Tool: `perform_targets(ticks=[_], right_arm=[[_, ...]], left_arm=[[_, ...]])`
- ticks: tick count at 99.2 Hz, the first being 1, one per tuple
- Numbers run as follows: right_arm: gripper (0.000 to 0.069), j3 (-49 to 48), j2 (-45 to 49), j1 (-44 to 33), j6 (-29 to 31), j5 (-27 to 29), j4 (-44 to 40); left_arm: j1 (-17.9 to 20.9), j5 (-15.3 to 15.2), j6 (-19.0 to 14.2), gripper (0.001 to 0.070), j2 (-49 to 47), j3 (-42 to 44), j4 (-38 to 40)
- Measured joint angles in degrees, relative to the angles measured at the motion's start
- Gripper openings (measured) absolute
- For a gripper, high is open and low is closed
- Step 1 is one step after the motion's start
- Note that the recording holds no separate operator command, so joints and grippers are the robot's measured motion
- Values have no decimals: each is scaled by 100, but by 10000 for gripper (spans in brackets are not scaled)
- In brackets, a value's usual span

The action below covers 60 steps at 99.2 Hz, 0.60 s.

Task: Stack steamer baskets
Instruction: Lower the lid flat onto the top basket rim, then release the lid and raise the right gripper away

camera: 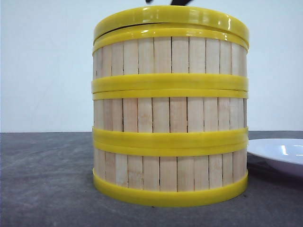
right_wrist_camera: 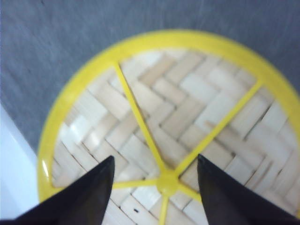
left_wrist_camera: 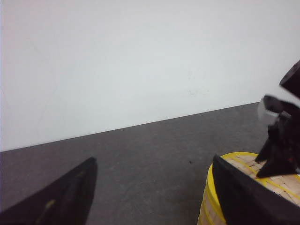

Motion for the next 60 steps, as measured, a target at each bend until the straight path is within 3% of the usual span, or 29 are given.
perform_targets(ticks=[15, 28, 36, 48, 60], right_arm=[[331, 894, -24, -2, -125, -20, 42], [87, 1021, -461, 85, -243, -17, 887], [30, 1021, -846, 269, -415, 179, 1543], [9, 765, -1504, 490, -734, 960, 1617], [7, -468, -2330, 476, -868, 1777, 2190]], left_arm=[[0, -20, 0, 461, 0, -28, 35], [0, -205, 9, 437, -11, -256, 61], [0, -367, 24, 337, -35, -540, 74], [0, -627, 28, 135, -286, -1357, 557], [0, -717, 35, 67, -953, -2684, 1733]])
